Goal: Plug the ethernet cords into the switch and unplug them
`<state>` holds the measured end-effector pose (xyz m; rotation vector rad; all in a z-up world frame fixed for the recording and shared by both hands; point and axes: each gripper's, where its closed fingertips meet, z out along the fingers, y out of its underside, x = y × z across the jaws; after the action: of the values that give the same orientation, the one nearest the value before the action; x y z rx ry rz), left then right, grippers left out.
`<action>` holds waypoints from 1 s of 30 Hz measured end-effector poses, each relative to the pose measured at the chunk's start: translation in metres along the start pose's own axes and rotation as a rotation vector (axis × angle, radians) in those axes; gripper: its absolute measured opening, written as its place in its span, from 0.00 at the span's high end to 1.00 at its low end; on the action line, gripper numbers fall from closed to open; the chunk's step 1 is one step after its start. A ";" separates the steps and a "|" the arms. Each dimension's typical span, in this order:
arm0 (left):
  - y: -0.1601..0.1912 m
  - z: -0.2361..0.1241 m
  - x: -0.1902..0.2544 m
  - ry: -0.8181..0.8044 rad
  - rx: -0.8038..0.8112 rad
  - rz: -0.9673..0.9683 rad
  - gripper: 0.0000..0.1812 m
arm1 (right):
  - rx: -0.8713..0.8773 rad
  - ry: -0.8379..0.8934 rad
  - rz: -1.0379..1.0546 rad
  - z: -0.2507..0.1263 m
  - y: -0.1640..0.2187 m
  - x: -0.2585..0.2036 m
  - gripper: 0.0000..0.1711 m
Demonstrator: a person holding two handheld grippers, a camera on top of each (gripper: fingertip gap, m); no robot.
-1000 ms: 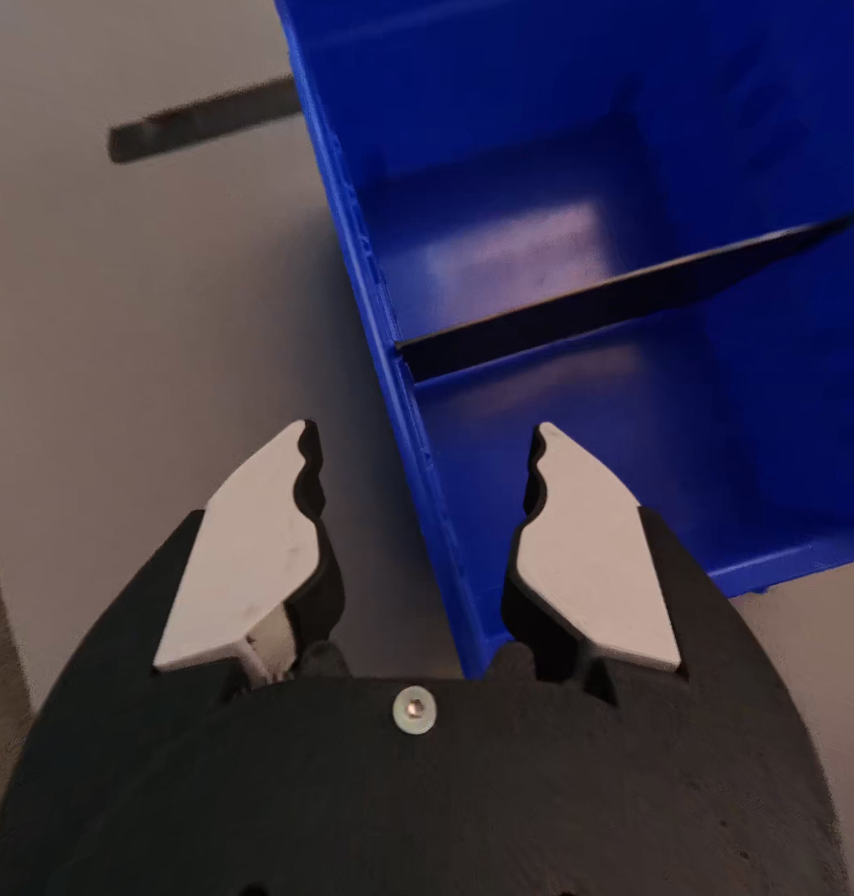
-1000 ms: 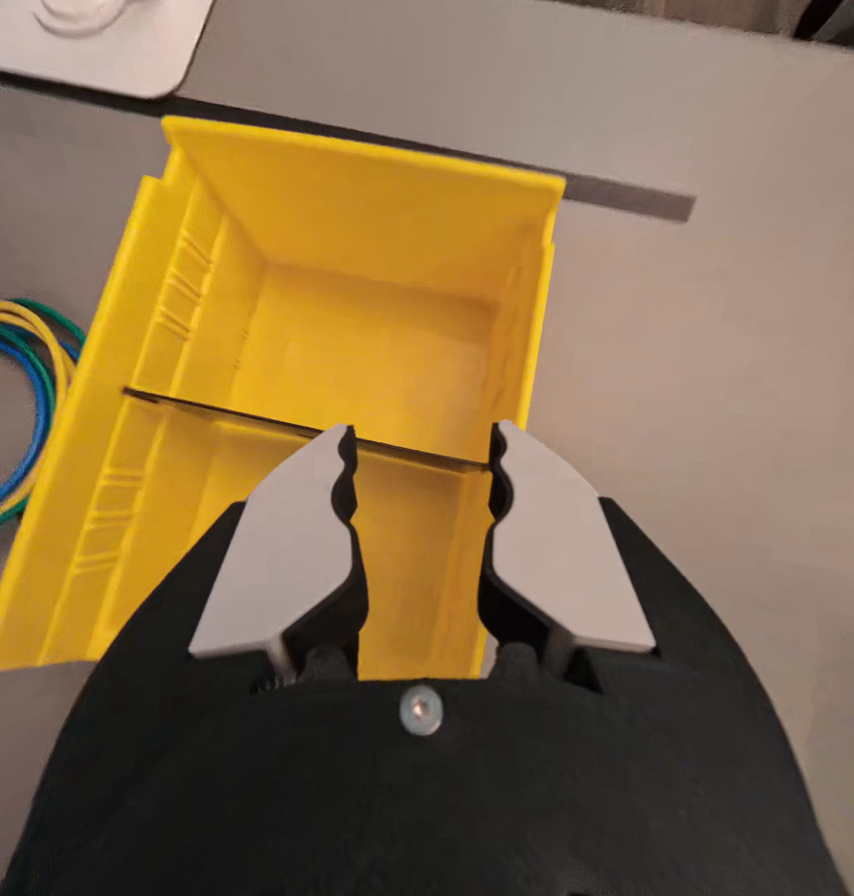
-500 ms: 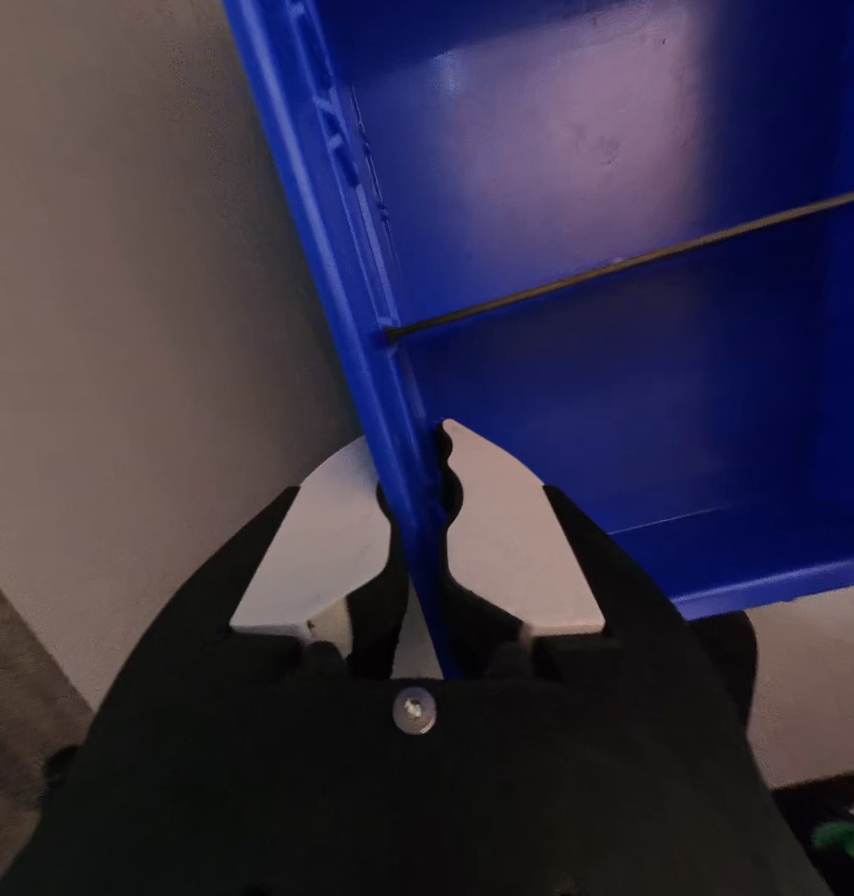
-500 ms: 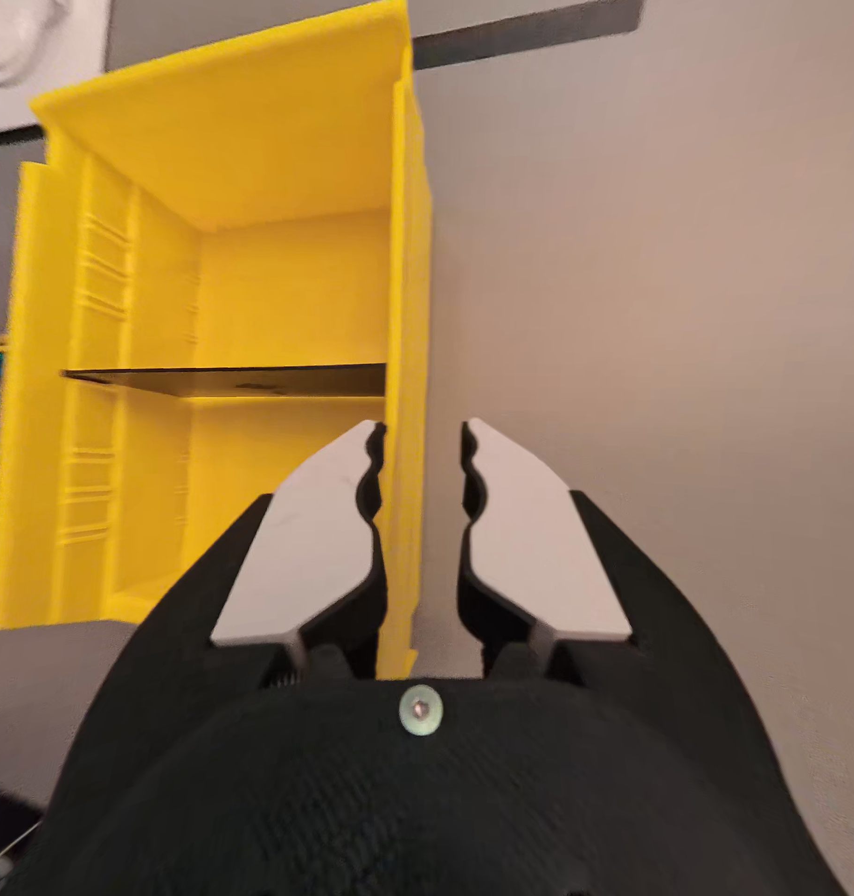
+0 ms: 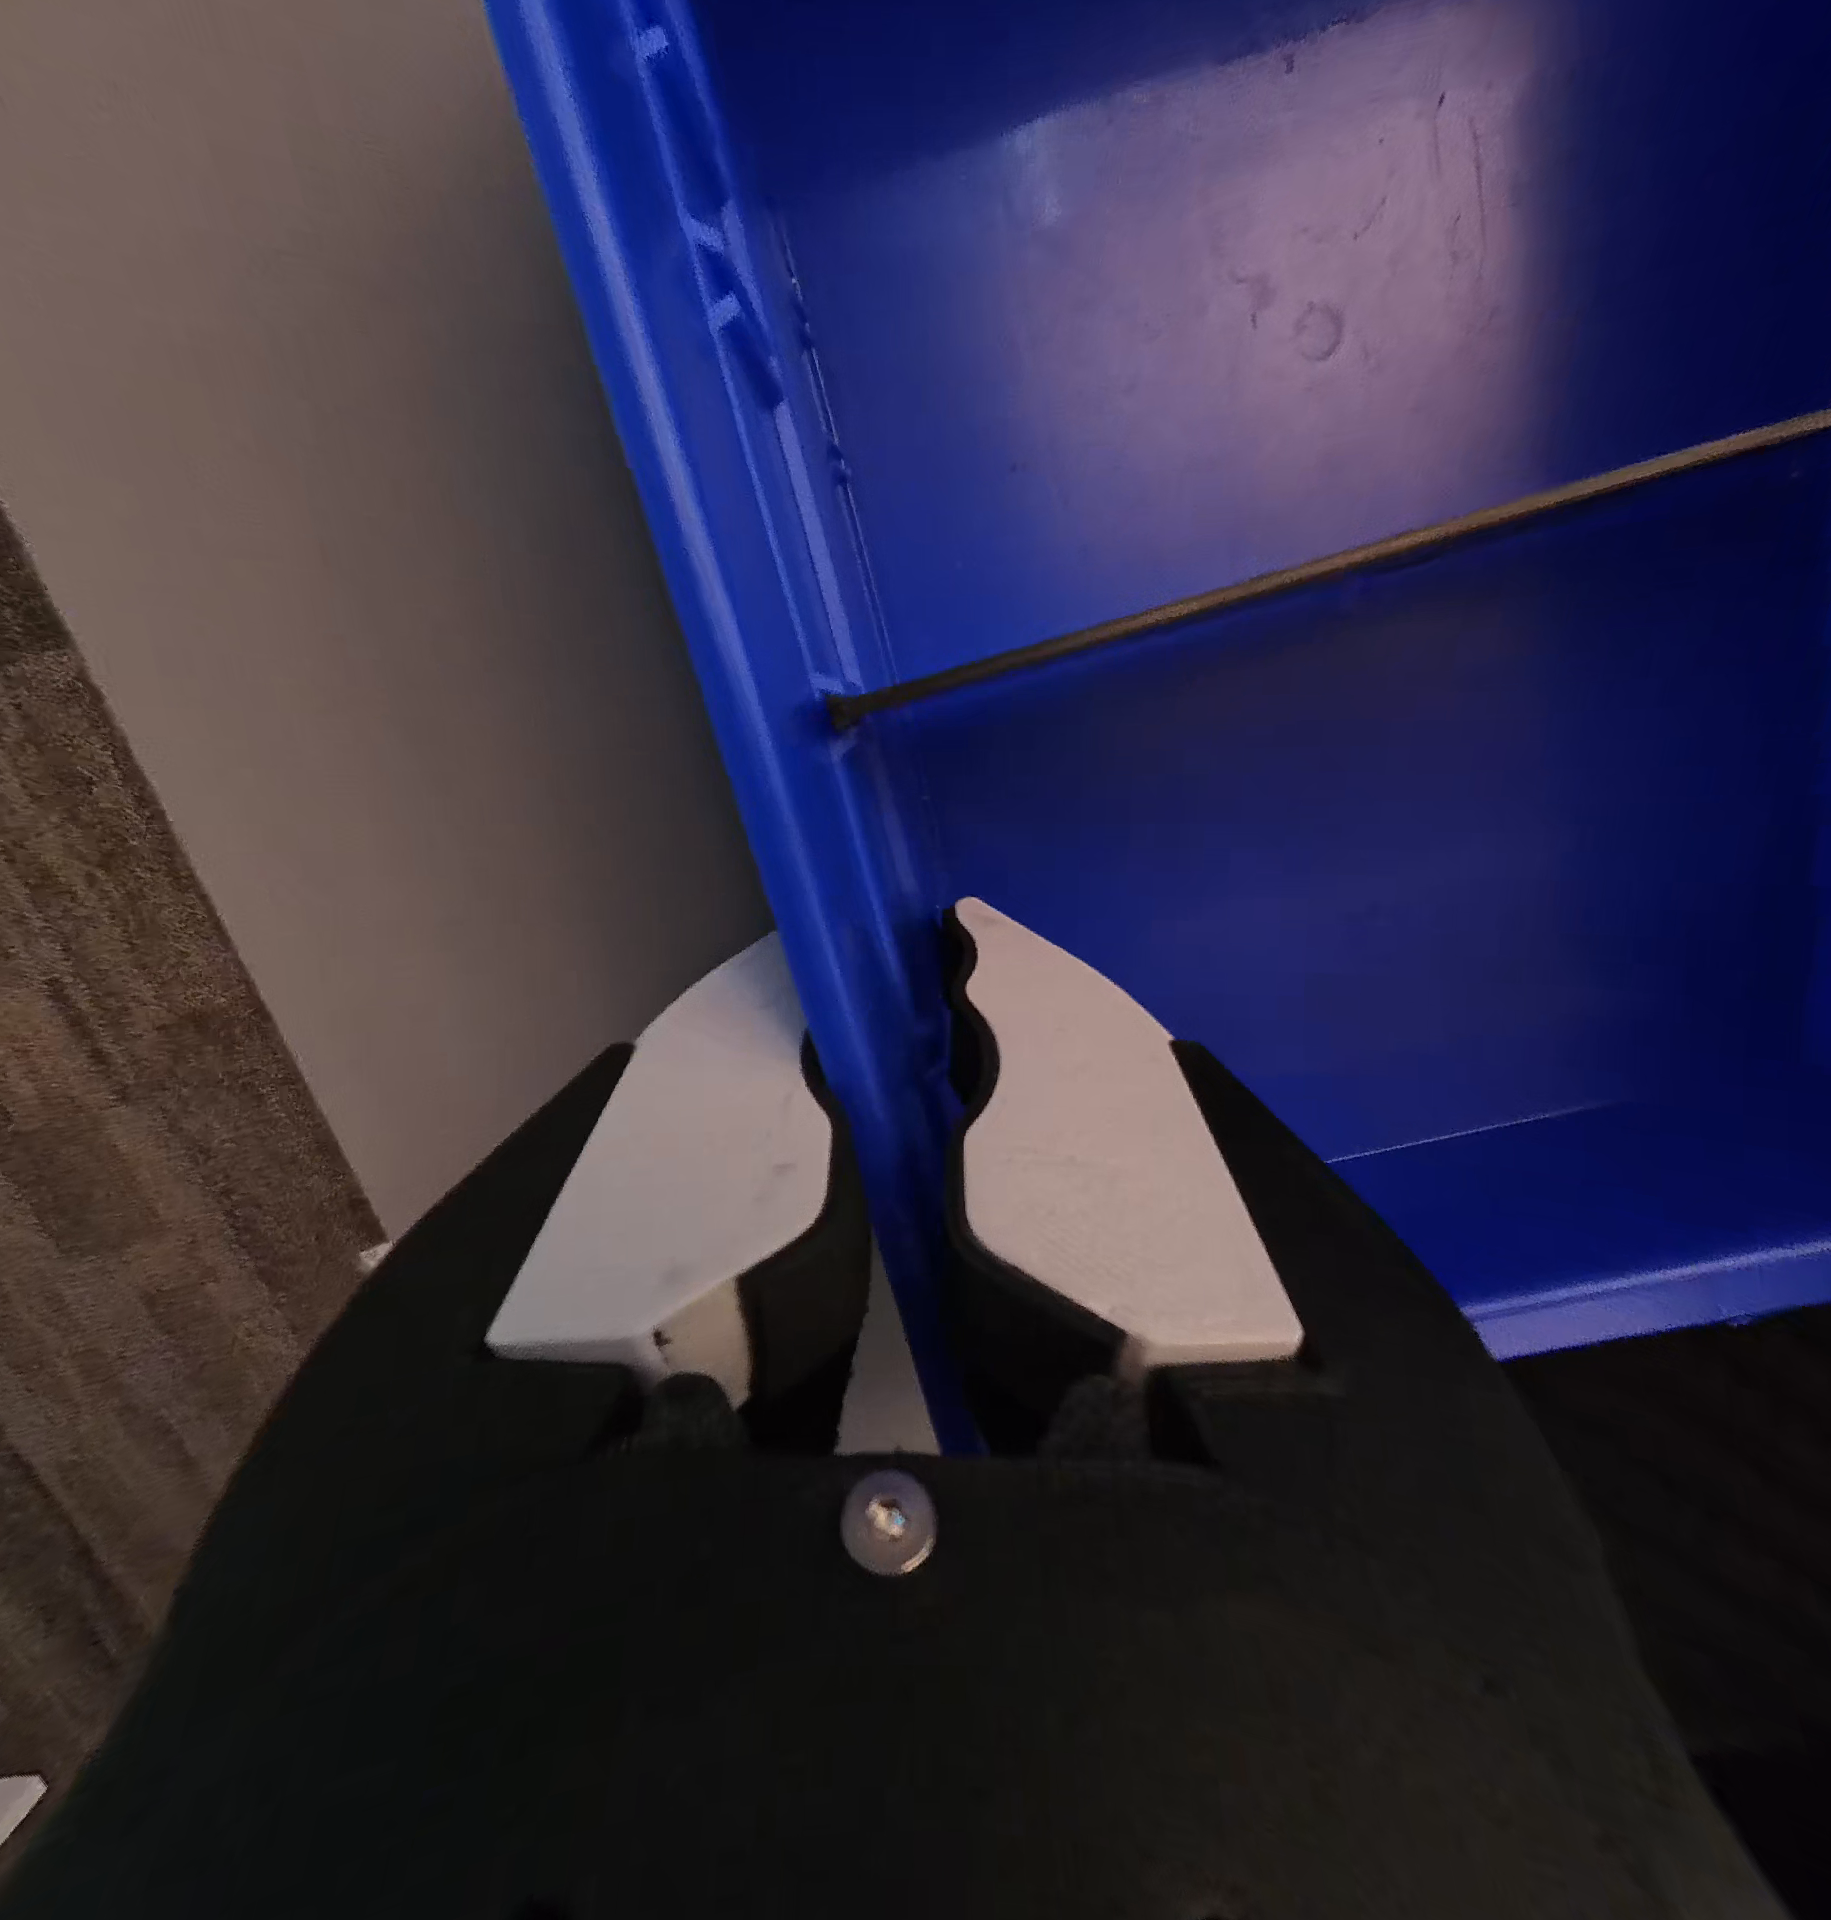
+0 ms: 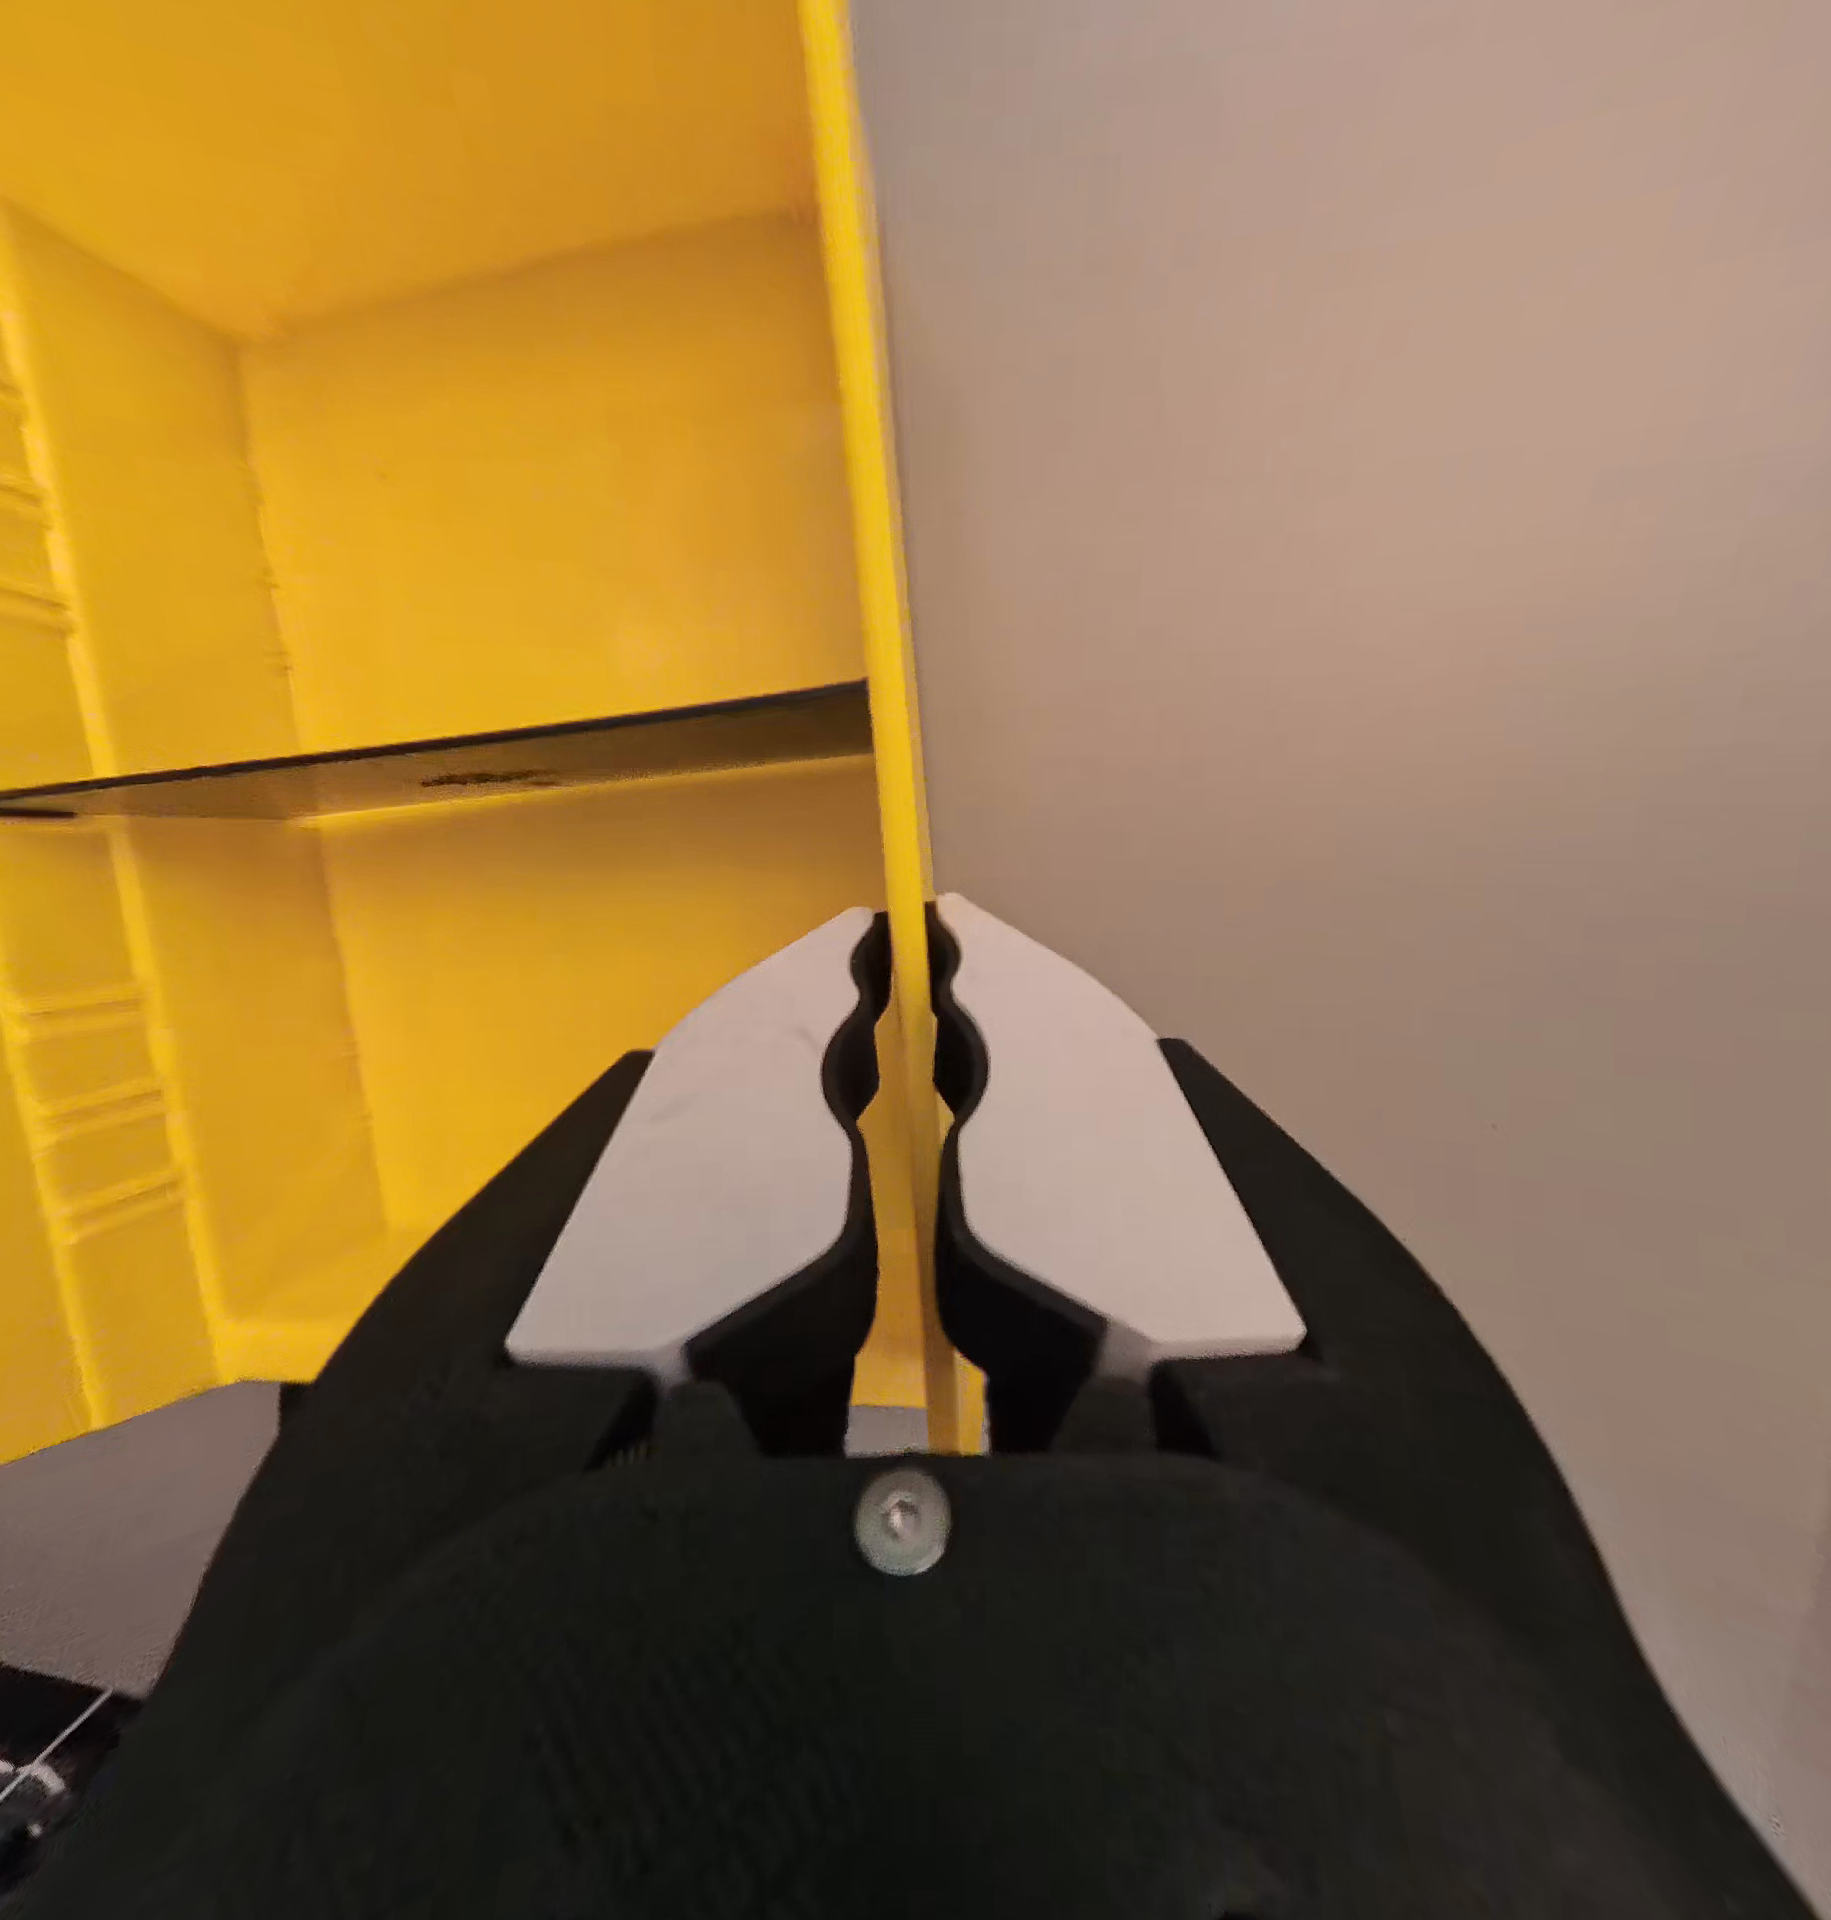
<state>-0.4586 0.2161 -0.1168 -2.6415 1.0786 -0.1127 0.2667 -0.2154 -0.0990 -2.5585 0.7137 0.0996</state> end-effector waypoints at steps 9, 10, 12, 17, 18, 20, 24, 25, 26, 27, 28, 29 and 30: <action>-0.002 -0.005 -0.001 -0.008 0.103 0.064 0.89 | 0.017 -0.015 0.032 -0.002 0.002 0.006 0.96; -0.007 -0.011 -0.002 -0.012 0.149 0.057 0.88 | 0.020 -0.013 0.034 -0.003 0.002 0.006 0.96; -0.018 -0.031 -0.001 0.004 0.256 0.014 0.85 | 0.042 -0.001 0.033 -0.007 -0.001 0.007 0.95; -0.044 -0.093 0.039 -0.005 0.503 0.089 0.75 | 0.080 0.013 0.033 -0.019 -0.005 0.006 0.94; -0.048 -0.106 0.054 -0.035 0.547 0.132 0.74 | 0.065 0.014 0.036 -0.017 -0.002 0.006 0.94; -0.055 -0.126 0.091 -0.068 0.621 0.227 0.74 | 0.014 -0.005 0.050 -0.010 0.008 0.005 0.94; -0.067 -0.148 0.144 -0.207 0.736 0.402 0.80 | -0.012 -0.071 0.116 -0.002 0.016 0.007 0.95; -0.068 -0.150 0.152 -0.229 0.742 0.431 0.82 | -0.003 -0.088 0.139 -0.003 0.016 0.007 0.95; -0.069 -0.150 0.160 -0.218 0.736 0.440 0.83 | 0.006 -0.094 0.162 -0.003 0.016 0.009 0.95; -0.068 -0.148 0.171 -0.168 0.729 0.435 0.83 | 0.013 -0.090 0.186 -0.005 0.017 0.012 0.95; -0.068 -0.147 0.184 -0.092 0.730 0.421 0.80 | 0.021 -0.074 0.204 -0.007 0.018 0.017 0.95; -0.067 -0.147 0.197 -0.012 0.735 0.406 0.80 | 0.031 -0.056 0.223 -0.009 0.020 0.022 0.95; -0.066 -0.147 0.208 0.052 0.738 0.399 0.79 | 0.043 -0.042 0.241 -0.011 0.022 0.028 0.95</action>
<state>-0.2908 0.0822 0.0354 -1.7542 1.2530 -0.4076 0.2790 -0.2499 -0.1040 -2.4129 0.9937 0.2136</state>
